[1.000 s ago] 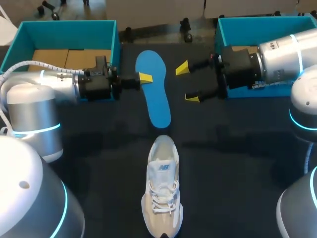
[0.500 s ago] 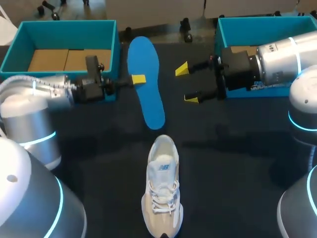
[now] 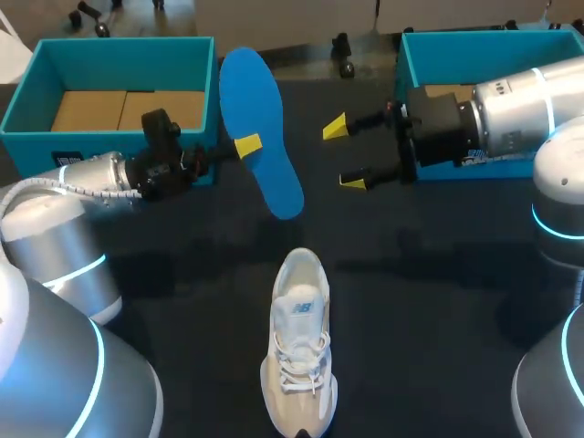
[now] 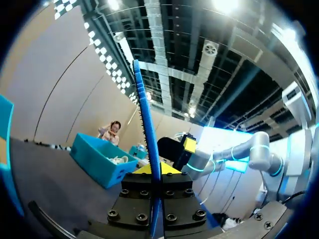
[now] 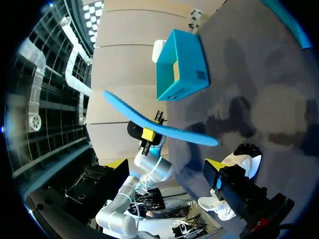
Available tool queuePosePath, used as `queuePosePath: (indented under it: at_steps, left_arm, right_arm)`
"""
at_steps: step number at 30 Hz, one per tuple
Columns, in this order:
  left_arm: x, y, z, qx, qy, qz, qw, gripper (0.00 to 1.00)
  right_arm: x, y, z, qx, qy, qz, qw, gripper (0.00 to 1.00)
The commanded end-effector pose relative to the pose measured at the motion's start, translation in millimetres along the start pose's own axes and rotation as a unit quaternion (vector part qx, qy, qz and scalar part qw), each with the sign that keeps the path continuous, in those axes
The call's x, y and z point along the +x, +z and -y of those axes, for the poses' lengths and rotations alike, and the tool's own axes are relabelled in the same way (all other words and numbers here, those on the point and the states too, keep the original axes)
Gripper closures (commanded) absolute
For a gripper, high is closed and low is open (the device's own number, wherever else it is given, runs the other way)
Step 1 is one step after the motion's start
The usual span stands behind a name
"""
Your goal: Take the shoe out of the shoebox, open the shoe tongue, remove and reinsert the insole, then place the shoe into the shoebox
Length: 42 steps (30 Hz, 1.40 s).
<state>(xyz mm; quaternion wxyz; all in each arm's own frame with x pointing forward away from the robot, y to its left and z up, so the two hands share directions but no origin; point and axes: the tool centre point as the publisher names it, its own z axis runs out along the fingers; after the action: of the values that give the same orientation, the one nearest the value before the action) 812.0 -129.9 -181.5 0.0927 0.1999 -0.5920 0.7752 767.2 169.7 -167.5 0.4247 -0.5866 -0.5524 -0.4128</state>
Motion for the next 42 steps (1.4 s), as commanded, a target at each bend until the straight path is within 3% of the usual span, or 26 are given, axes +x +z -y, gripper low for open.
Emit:
queuePosePath:
  at_steps: [1,11,16,21,24,31,37,39,42]
  left_arm:
    - [-8.2,2,-4,-0.006,0.276,-0.072,0.958,1.00]
    - [-9.9,3,-1,-0.055,0.450,-0.096,0.886,1.00]
    - [-8.5,2,1,-0.083,0.492,-0.094,0.861,1.00]
    - [-11.1,0,1,-0.087,0.533,-0.083,0.837,1.00]
    - [-16.0,0,-3,-0.079,0.576,-0.072,0.810,1.00]
    - [-18.9,6,-14,-0.016,0.693,-0.082,0.716,1.00]
    - [-16.5,12,-13,-0.016,0.721,-0.075,0.688,1.00]
    - [-16.0,14,-11,-0.013,0.750,-0.084,0.656,1.00]
    - [-16.0,14,-11,-0.013,0.750,-0.084,0.656,1.00]
  right_arm:
    - [0.1,2,-0.6,-0.001,0.001,0.001,1.000,0.00]
    - [0.1,2,-0.6,-0.001,0.001,0.001,1.000,0.00]
    - [0.1,2,-0.6,-0.001,0.001,0.001,1.000,0.00]
    - [0.1,2,-0.6,-0.001,0.001,0.001,1.000,0.00]
    - [0.1,2,-0.6,-0.001,0.001,0.001,1.000,0.00]
    - [0.1,2,-0.6,-0.001,0.001,0.001,1.000,0.00]
    - [0.1,2,-0.6,-0.001,0.001,0.001,1.000,0.00]
    - [0.1,2,-0.6,-0.001,0.001,0.001,1.000,0.00]
    - [0.1,2,-0.6,-0.001,0.001,0.001,1.000,0.00]
